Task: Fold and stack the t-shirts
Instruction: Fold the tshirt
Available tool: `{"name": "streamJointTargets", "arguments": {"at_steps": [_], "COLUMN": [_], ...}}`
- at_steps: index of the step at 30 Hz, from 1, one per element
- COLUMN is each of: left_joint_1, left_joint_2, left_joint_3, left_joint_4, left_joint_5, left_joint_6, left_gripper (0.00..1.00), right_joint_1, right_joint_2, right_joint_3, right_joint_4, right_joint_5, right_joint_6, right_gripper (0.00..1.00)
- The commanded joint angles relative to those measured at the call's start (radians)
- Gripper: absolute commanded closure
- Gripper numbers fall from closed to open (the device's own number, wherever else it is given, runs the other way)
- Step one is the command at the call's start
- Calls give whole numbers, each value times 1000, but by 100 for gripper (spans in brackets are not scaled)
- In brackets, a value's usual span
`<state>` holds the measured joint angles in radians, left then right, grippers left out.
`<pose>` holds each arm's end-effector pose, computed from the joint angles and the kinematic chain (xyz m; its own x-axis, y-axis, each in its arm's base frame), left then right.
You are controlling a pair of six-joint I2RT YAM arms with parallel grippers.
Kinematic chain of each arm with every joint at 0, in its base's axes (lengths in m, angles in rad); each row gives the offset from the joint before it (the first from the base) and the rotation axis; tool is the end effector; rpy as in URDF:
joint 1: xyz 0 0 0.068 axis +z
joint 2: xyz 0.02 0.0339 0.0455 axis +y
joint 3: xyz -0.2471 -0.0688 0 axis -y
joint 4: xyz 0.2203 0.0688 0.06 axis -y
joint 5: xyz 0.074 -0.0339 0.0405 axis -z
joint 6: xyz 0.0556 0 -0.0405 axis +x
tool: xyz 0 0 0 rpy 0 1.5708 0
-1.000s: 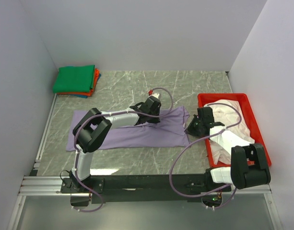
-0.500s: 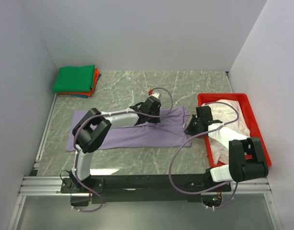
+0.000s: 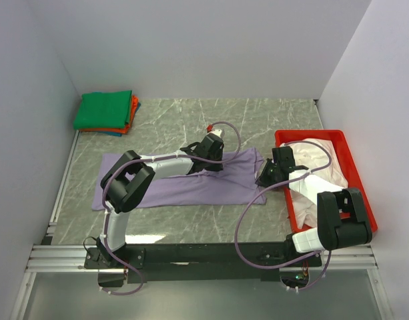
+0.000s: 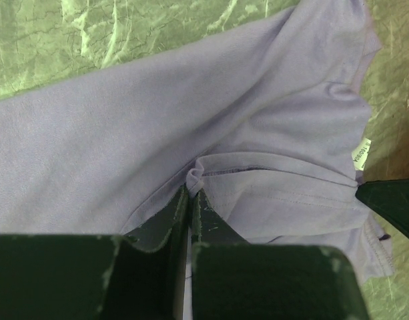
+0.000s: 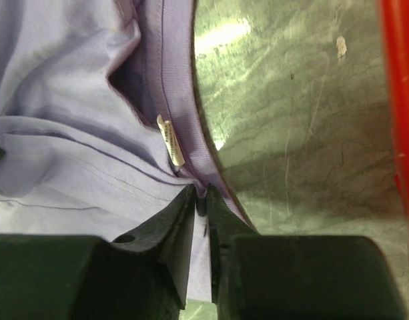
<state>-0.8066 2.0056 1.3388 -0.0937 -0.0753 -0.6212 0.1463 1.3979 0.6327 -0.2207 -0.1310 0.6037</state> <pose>0.2992 -0.3062 0.1593 -0.7849 -0.0198 -0.6193 0.2771 0.8827 -0.3795 0.2455 0.0435 0.1399 -0.8016 0.4508 -0.3927 0.2905 0.8678 0.4031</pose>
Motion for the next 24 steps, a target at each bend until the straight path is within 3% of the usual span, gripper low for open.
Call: {"name": "streamJointTargets", "arguments": {"at_steps": [1, 5, 9, 24], "left_joint_1": [-6, -6, -6, -6], "left_joint_2": [-50, -53, -62, -103], "left_joint_3": [-4, -9, -18, -56], "left_joint_4": [28, 29, 34, 72], "left_joint_5": [16, 14, 9, 6], "left_joint_6": [6, 8, 8, 5], "left_gripper": [94, 93, 94, 97], "right_joint_1": [4, 10, 24, 121], "right_joint_2": [7, 4, -20, -287], "right_joint_3": [44, 53, 61, 78], "right_joint_4": [30, 24, -2, -203], "right_joint_5": [27, 48, 82, 197], "right_joint_6": [-5, -9, -10, -9], "right_gripper": [81, 85, 100, 100]}}
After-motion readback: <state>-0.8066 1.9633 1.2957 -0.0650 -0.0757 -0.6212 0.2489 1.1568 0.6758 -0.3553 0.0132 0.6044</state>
